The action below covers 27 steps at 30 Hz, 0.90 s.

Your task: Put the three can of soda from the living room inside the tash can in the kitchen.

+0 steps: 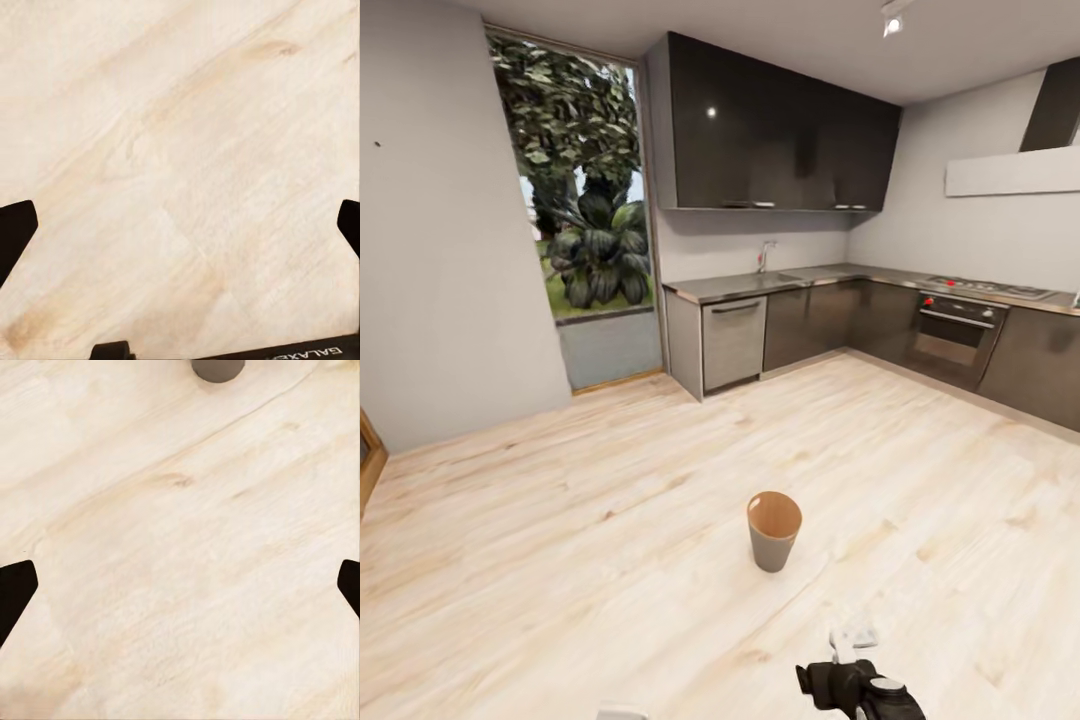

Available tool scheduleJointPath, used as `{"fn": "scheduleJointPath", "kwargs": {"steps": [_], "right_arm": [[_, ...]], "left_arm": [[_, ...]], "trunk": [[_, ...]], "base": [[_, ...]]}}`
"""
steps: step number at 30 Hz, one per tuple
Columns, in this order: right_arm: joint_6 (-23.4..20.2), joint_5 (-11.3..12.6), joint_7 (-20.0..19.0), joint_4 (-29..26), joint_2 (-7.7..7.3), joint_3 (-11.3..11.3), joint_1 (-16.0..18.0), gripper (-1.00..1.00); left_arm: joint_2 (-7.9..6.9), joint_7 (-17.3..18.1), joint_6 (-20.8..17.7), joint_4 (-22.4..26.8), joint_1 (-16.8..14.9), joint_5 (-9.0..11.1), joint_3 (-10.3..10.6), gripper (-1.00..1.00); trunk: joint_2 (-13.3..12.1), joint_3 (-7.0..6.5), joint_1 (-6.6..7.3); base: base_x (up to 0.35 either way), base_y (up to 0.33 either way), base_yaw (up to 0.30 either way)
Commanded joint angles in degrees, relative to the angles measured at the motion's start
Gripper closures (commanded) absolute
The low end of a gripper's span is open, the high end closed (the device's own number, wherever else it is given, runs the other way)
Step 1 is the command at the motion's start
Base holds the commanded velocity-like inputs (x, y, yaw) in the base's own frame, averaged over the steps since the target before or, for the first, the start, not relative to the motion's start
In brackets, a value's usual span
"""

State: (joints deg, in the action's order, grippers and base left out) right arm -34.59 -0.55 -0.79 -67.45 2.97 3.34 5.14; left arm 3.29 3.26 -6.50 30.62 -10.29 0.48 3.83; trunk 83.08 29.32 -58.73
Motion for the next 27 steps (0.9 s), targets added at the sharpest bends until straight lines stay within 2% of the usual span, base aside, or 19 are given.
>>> {"fn": "scheduleJointPath", "kwargs": {"steps": [1, 2, 6, 11, 23, 27], "right_arm": [[-1.01, 0.00, 0.05, -1.21, -0.02, 0.50, -0.01, -1.00], [-2.40, 0.01, 0.16, -2.88, -0.03, 1.45, 0.01, -1.00], [-4.11, -0.04, 0.30, -5.45, -0.06, 2.99, 0.08, -1.00], [-4.60, -0.06, 0.34, -6.38, -0.12, 3.46, 0.12, -1.00], [-5.14, 0.05, 0.27, -7.75, -0.06, 3.85, 0.13, -1.00], [-5.45, -0.03, 0.27, -8.57, 0.02, 7.47, 0.13, -1.00]], "left_arm": [[-0.06, 0.12, -1.47, 2.17, 0.01, 0.01, -0.01, -1.00], [-0.18, 0.43, -3.68, 6.13, 0.01, 0.00, -0.03, -1.00], [-0.28, 0.89, -6.74, 12.47, 0.01, -0.36, 0.25, -1.00], [-0.29, 1.05, -7.80, 14.12, 0.01, -0.45, 0.27, -1.00], [-0.36, 1.91, -7.54, 14.14, -0.07, -0.07, 0.17, -1.00], [-0.38, 2.00, -7.69, 14.27, -0.07, 0.02, -0.04, -1.00]], "trunk": [[0.00, 0.10, 0.00], [0.00, 0.19, 0.00], [0.00, 0.53, 0.00], [0.00, 0.90, 0.00], [0.00, 1.08, 0.00], [0.00, 1.09, 0.00]], "base": [[0.344, 0.000, 0.000], [0.344, 0.000, 0.000], [0.344, 0.047, 0.004], [0.343, 0.082, 0.041], [0.342, 0.014, 0.011], [0.342, 0.001, 0.001]]}}
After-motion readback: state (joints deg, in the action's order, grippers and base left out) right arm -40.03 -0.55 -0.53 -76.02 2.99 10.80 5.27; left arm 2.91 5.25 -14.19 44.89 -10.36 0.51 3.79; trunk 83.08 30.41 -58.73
